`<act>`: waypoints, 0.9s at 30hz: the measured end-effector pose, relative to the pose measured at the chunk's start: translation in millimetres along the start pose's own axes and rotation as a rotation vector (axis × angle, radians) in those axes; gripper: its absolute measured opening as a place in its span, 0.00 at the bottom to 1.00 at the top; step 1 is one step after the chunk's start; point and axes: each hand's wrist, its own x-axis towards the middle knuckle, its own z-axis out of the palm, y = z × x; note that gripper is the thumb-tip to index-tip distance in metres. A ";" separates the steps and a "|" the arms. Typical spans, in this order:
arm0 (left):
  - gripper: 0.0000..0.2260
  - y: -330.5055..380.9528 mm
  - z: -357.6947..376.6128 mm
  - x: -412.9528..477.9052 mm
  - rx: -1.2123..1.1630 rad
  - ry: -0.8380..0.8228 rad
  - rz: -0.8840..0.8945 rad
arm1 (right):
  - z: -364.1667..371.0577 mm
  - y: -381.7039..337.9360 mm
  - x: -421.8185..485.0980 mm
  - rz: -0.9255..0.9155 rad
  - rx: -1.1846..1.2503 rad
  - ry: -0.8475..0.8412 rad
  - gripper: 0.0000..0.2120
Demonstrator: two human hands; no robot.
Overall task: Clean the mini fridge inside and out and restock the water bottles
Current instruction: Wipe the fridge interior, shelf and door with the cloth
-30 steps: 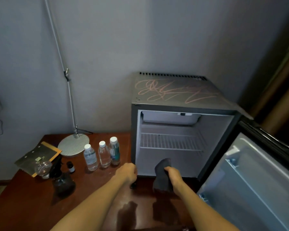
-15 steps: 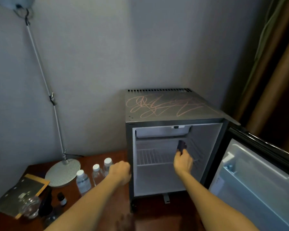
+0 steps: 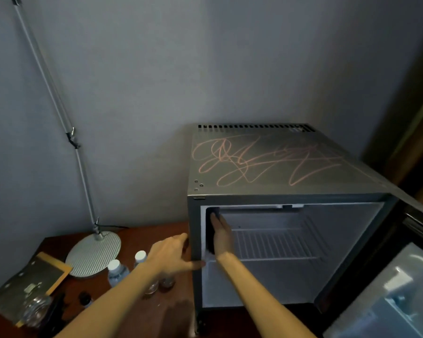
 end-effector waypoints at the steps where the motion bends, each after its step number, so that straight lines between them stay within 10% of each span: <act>1: 0.39 -1.9 -2.3 4.2 0.012 -0.033 0.004 | 0.3 -1.7 6.5 0.028 0.060 -0.036 0.16; 9: 0.46 -6.5 -4.3 18.6 0.033 -0.097 0.077 | 5.4 -7.9 30.8 0.247 0.102 -0.238 0.22; 27: 0.20 43.9 -46.3 -51.0 0.054 0.300 0.062 | -6.0 -37.1 -65.5 0.161 0.479 -0.225 0.23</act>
